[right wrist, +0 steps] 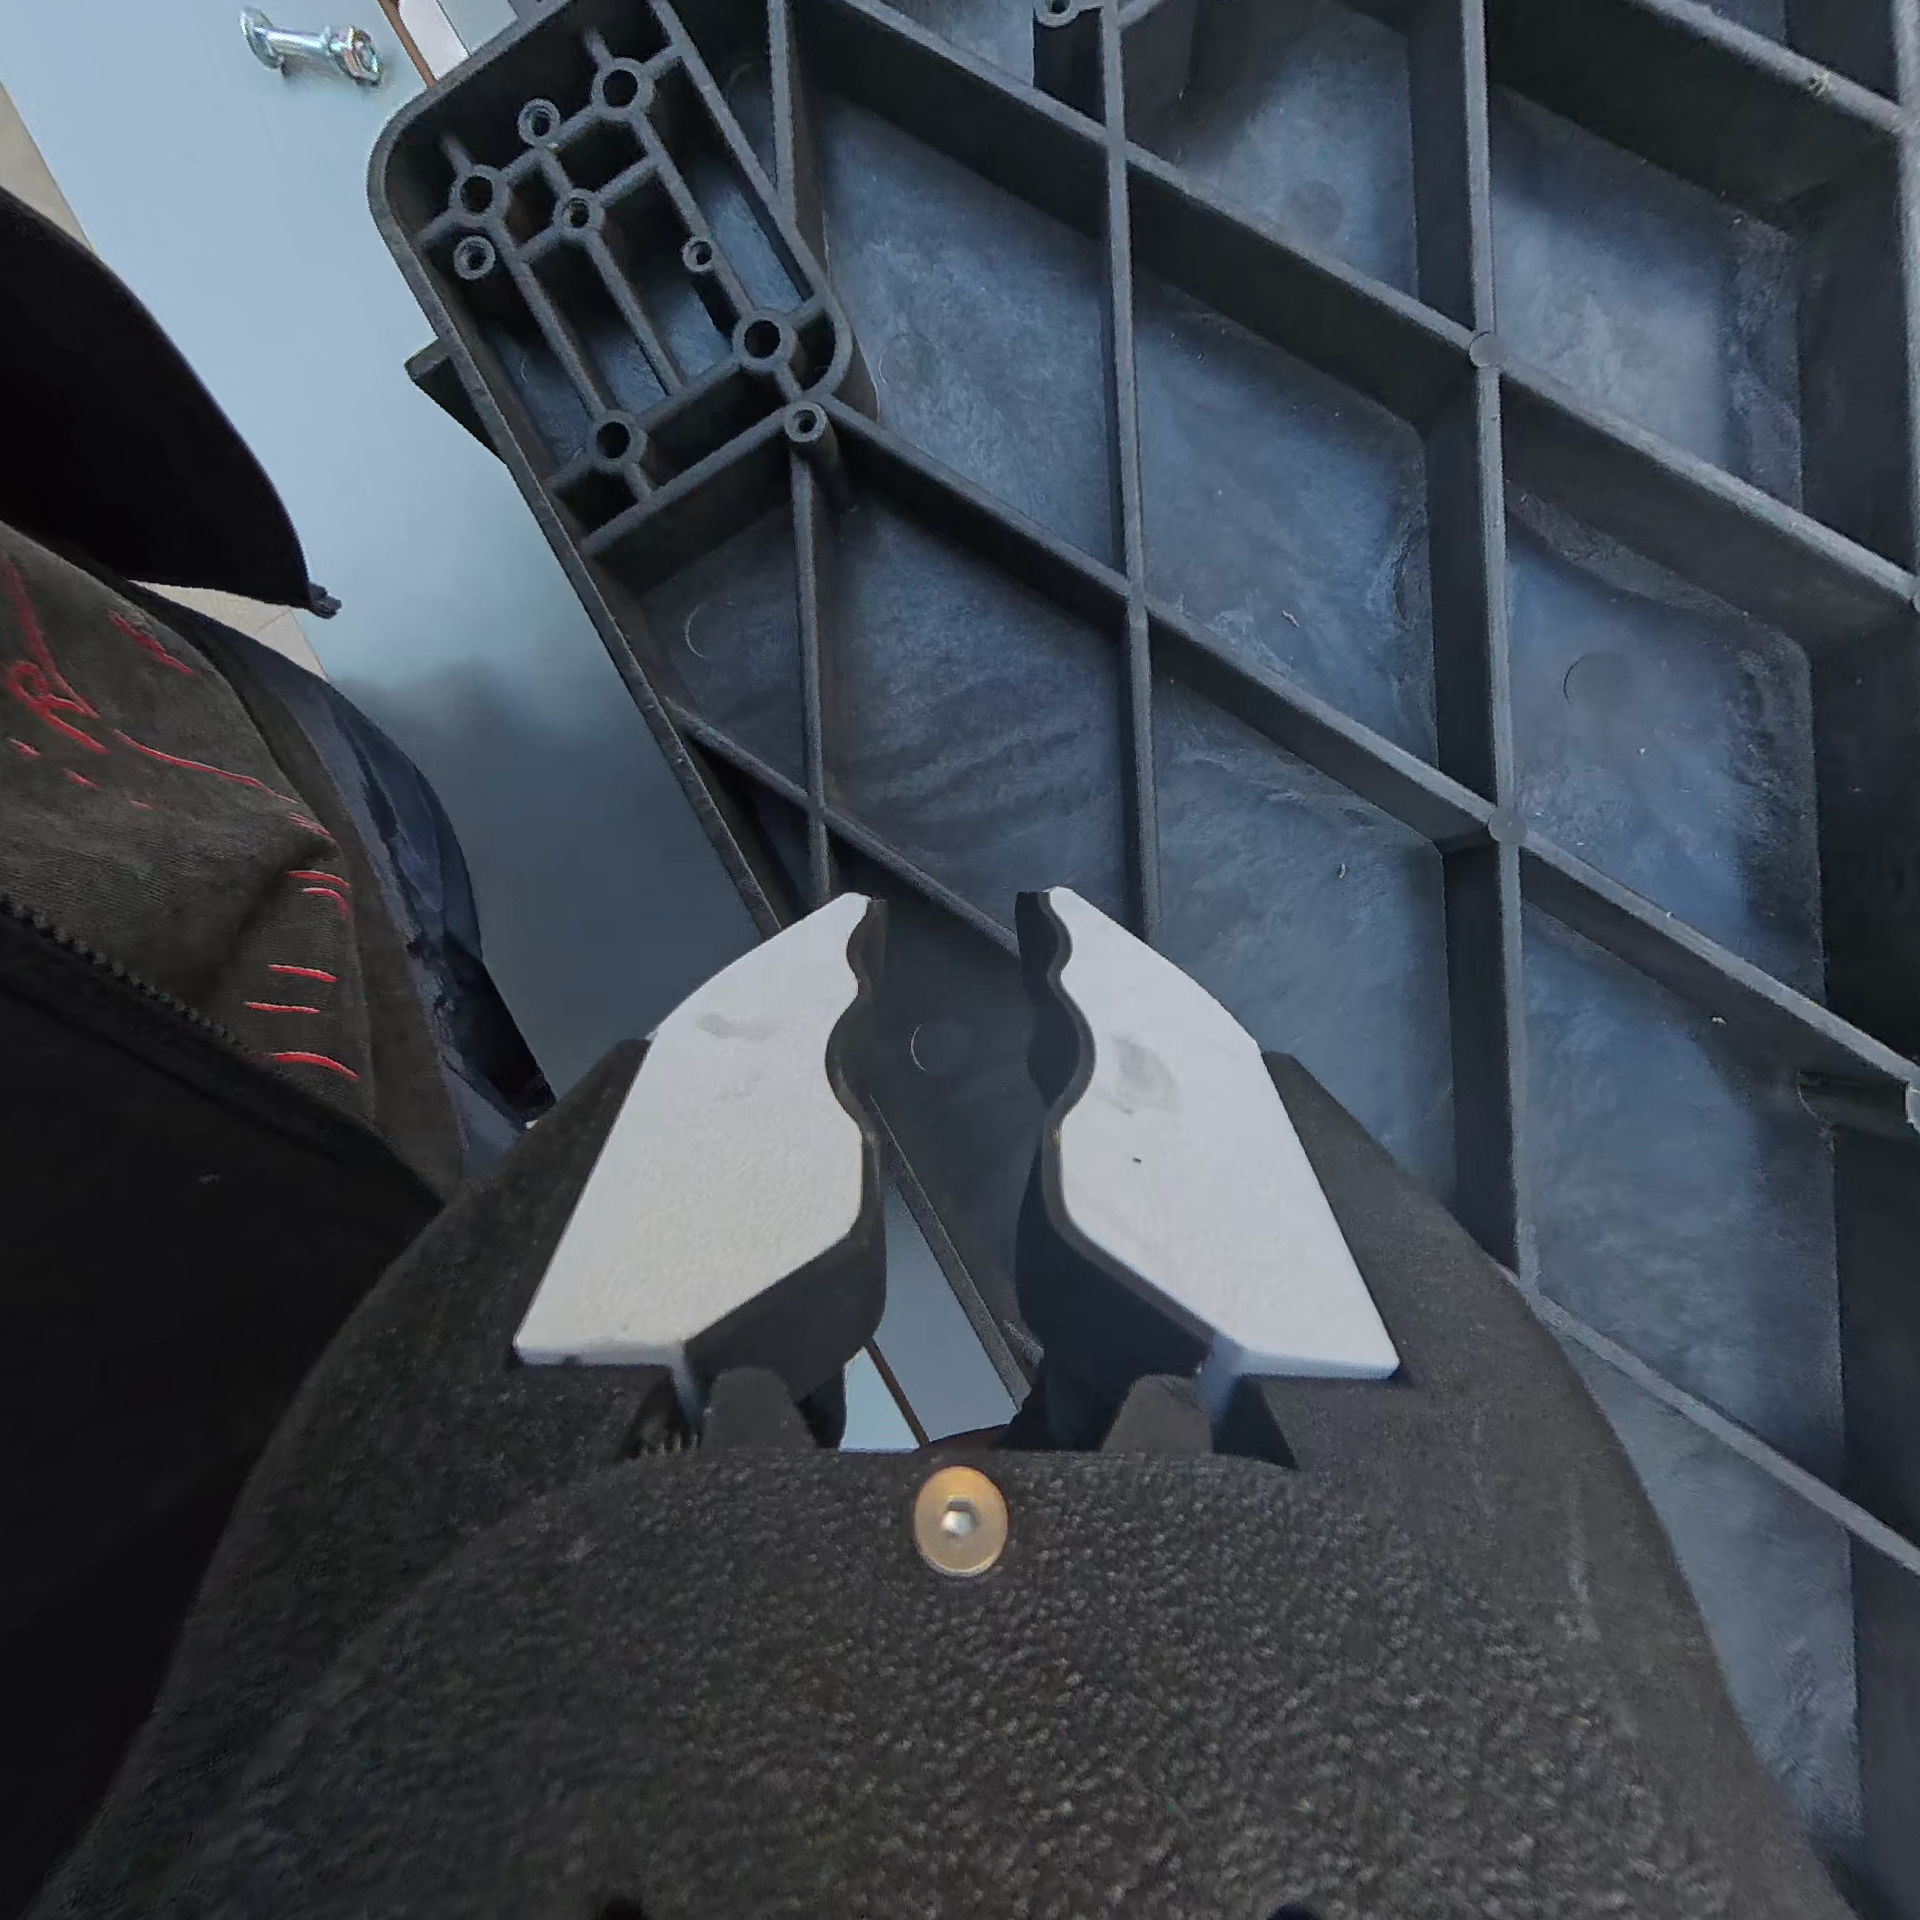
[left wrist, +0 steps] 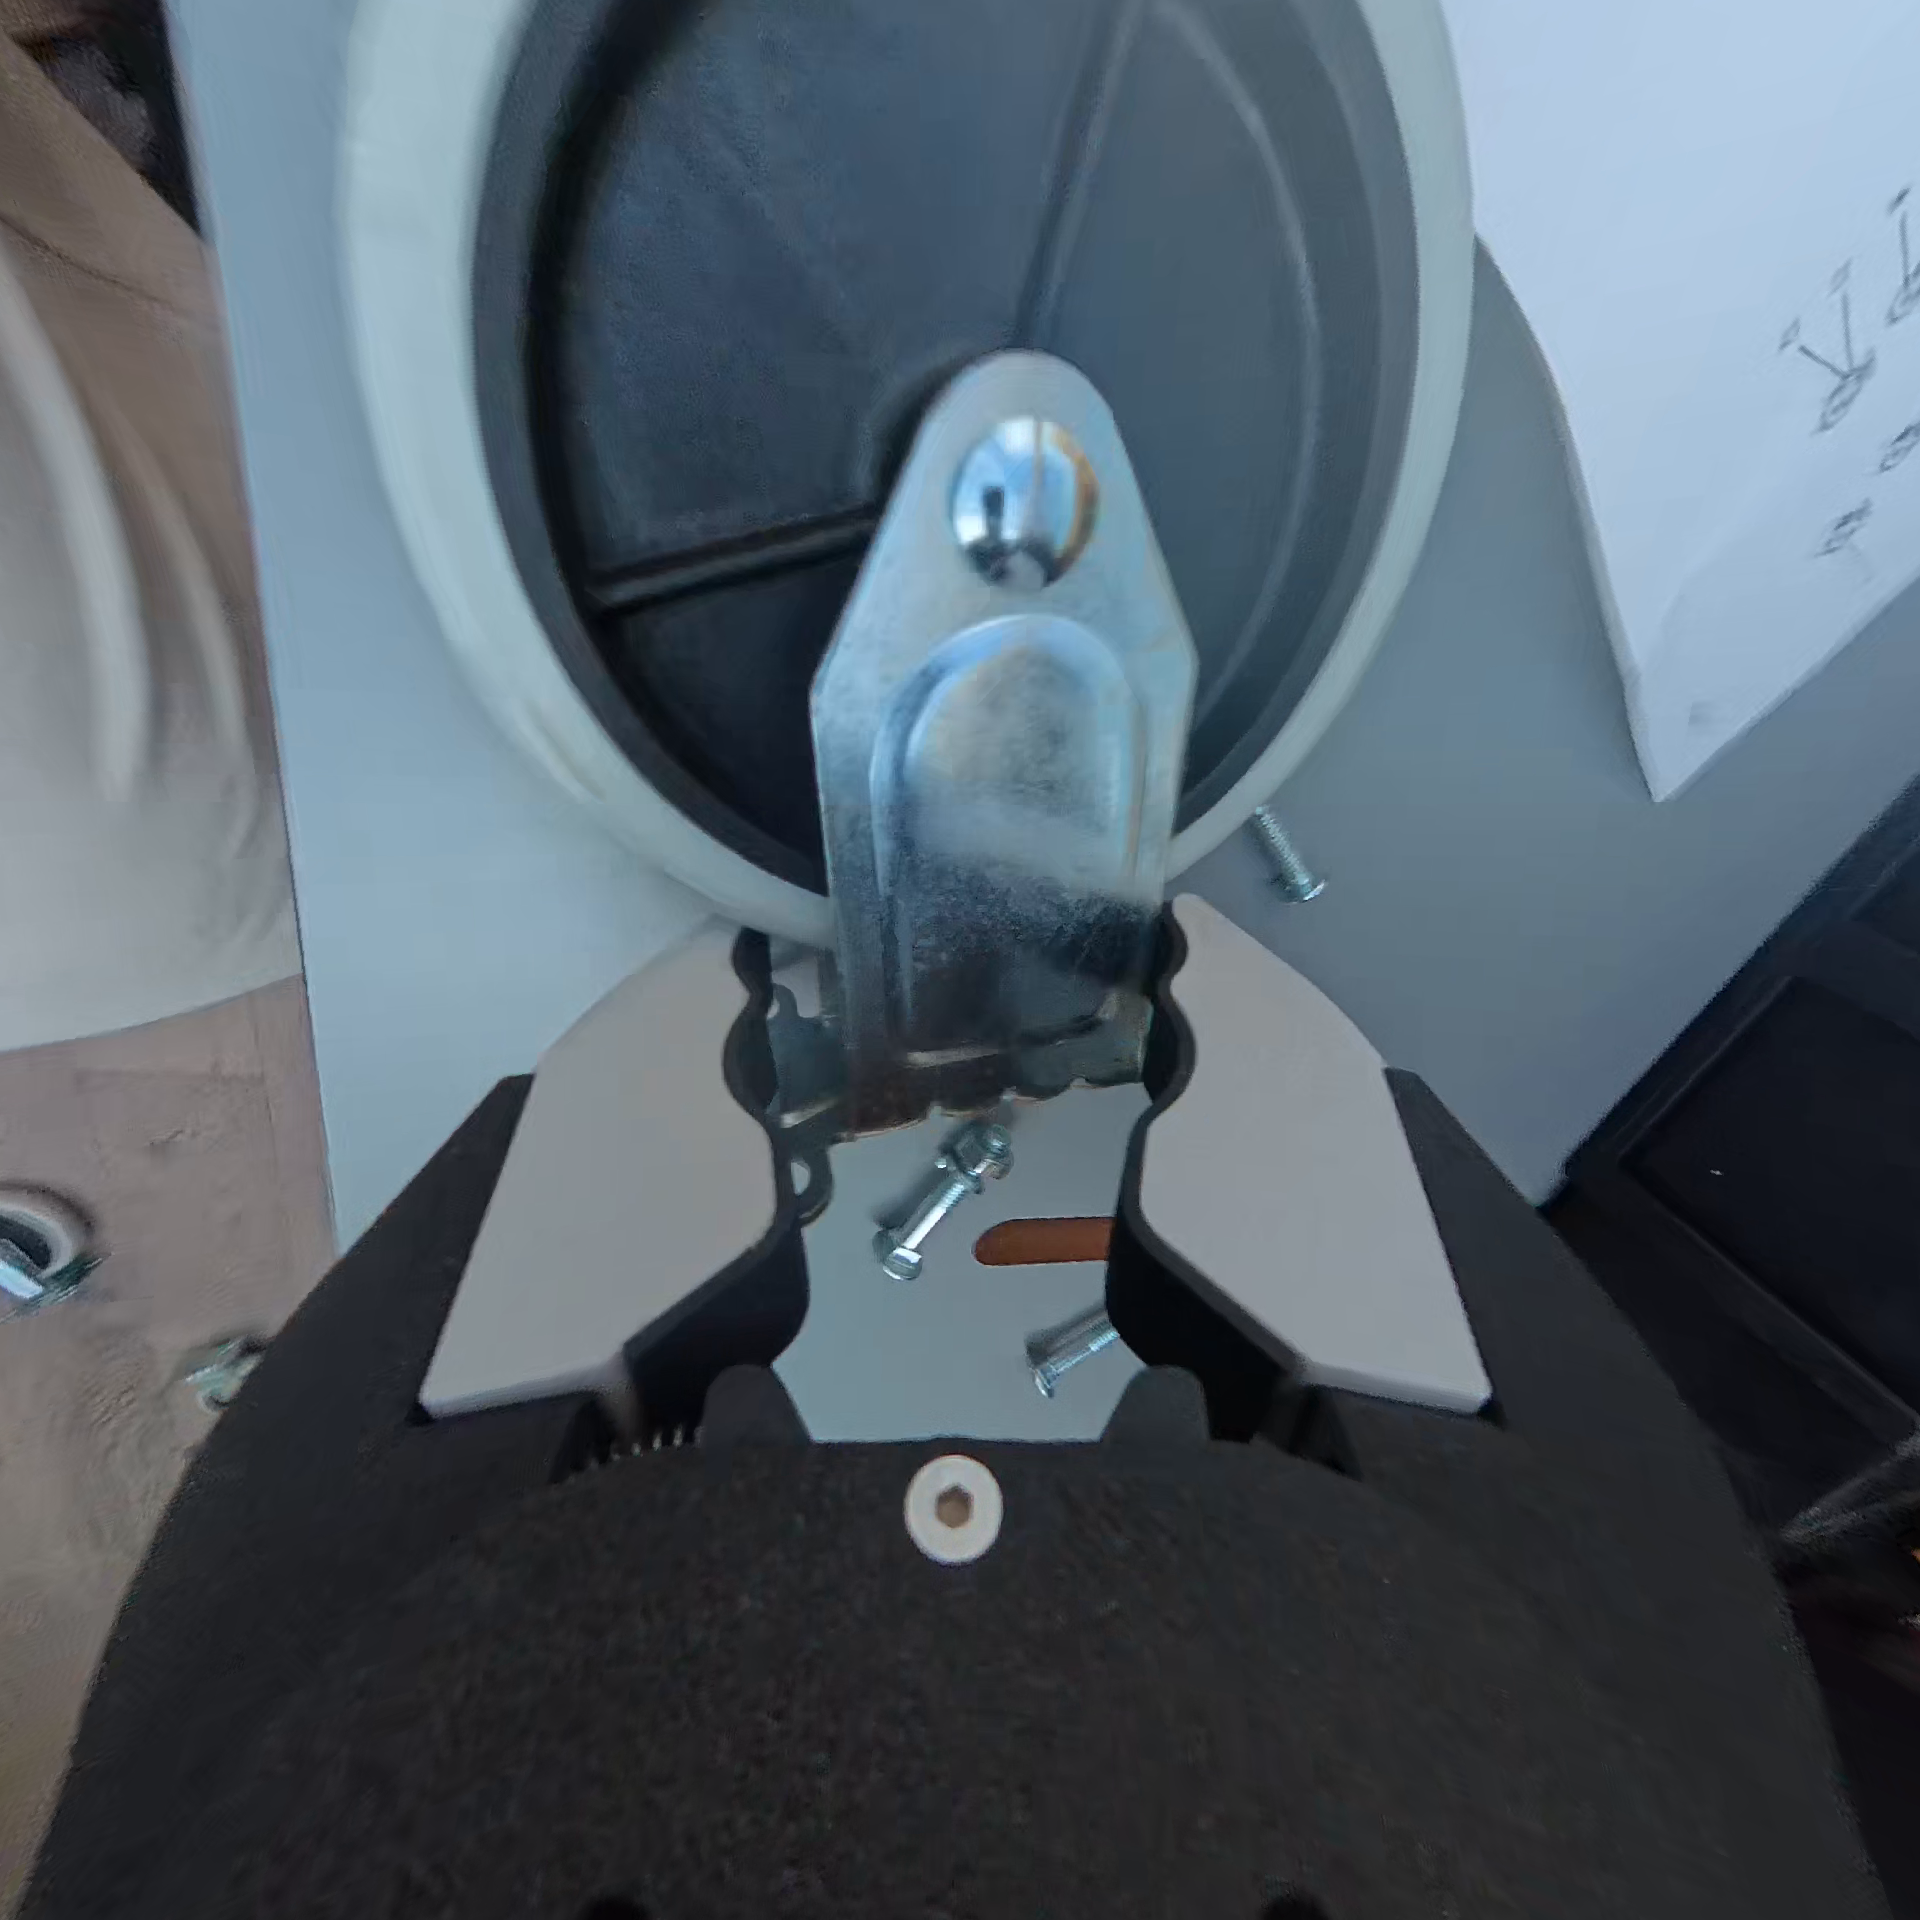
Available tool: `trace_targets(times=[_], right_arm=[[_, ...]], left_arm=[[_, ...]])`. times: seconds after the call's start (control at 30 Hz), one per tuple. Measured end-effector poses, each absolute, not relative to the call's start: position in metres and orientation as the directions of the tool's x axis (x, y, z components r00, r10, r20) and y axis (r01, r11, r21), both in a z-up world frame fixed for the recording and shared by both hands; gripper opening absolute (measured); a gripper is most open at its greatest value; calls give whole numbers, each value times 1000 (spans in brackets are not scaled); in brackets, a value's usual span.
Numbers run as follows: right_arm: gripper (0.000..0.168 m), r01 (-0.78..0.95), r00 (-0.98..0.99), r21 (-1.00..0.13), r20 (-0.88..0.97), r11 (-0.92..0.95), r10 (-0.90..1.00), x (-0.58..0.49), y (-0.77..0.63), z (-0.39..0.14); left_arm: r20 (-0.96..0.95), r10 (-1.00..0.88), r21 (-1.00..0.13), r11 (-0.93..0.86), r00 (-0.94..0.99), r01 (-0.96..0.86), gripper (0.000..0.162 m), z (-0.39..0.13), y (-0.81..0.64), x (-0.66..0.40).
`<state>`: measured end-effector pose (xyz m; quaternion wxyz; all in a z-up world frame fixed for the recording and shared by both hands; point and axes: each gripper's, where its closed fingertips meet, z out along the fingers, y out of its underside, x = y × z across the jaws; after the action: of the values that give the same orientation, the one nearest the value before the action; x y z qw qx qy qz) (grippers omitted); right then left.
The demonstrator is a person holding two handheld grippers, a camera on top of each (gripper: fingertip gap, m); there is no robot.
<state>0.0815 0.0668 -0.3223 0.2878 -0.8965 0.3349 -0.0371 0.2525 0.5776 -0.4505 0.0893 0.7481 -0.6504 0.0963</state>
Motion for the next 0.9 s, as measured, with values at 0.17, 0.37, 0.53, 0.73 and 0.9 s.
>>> trace_targets(times=[0.17, 0.37, 0.53, 0.73, 0.9], right_arm=[[25, -572, 771, -563, -120, -597, -626, 77, 72, -319], [25, -562, 768, -579, -100, -591, -633, 74, 71, -313], [26, -564, 761, -581, -90, -587, -642, 68, 65, -309], [25, -545, 779, -589, -92, -597, -620, 64, 71, -309], [25, -518, 798, -606, -88, -604, -597, 66, 77, -306]], left_arm=[[289, -952, 23, -95, 97, -995, 69, -451, 571, 244], [389, -911, 29, -135, 136, -990, 69, -447, 555, 231], [509, -831, 22, -248, 224, -969, 68, -442, 550, 212], [646, -712, -4, -362, 274, -932, 69, -427, 540, 201], [758, -623, -96, -399, 194, -912, 69, -388, 522, 213]])
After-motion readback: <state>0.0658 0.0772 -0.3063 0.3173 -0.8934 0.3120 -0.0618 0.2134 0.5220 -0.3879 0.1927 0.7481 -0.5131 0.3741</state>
